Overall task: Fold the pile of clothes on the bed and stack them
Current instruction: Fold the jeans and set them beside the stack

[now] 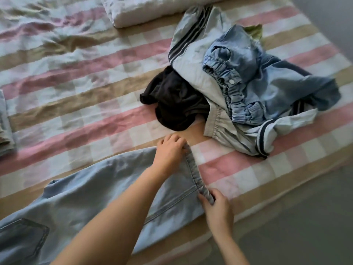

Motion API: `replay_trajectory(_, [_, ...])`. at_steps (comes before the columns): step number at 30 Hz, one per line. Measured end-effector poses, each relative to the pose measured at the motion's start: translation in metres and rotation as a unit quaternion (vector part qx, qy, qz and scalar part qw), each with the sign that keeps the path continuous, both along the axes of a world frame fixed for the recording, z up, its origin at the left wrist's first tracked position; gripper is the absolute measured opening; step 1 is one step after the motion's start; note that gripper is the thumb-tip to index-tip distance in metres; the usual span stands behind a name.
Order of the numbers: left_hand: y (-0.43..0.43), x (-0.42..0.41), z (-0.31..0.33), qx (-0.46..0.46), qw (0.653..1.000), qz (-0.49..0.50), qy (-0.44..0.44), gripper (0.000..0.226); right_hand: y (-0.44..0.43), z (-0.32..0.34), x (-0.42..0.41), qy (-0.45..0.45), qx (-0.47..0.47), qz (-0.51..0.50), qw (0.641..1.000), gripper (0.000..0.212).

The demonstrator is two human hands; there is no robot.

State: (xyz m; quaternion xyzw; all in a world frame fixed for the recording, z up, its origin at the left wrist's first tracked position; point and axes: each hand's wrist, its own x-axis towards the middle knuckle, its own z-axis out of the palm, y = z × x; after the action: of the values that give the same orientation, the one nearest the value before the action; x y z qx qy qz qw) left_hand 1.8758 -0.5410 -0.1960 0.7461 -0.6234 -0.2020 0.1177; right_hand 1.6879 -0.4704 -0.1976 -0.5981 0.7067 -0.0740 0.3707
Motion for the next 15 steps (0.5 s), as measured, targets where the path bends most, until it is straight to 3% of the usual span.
replay_trajectory(5, [-0.005,-0.004,-0.005,-0.081,0.996,0.045,0.011,0.014,-0.006,-0.002,-0.002,0.01,-0.054,-0.038,0.998,0.017])
replay_trajectory(10, [0.012,-0.004,0.0,-0.076,0.993,0.088,0.009,0.032,-0.01,0.007,0.012,0.059,-0.096,-0.006,0.994,0.03])
replay_trajectory(13, [0.045,0.017,0.017,-0.13,0.98,0.14,0.051,0.031,-0.003,0.024,0.035,0.016,-0.199,0.08,0.977,0.035])
replay_trajectory(15, [0.08,0.037,0.022,-0.149,0.969,0.181,0.073,0.026,0.007,0.034,0.06,-0.04,-0.193,0.174,0.965,0.025])
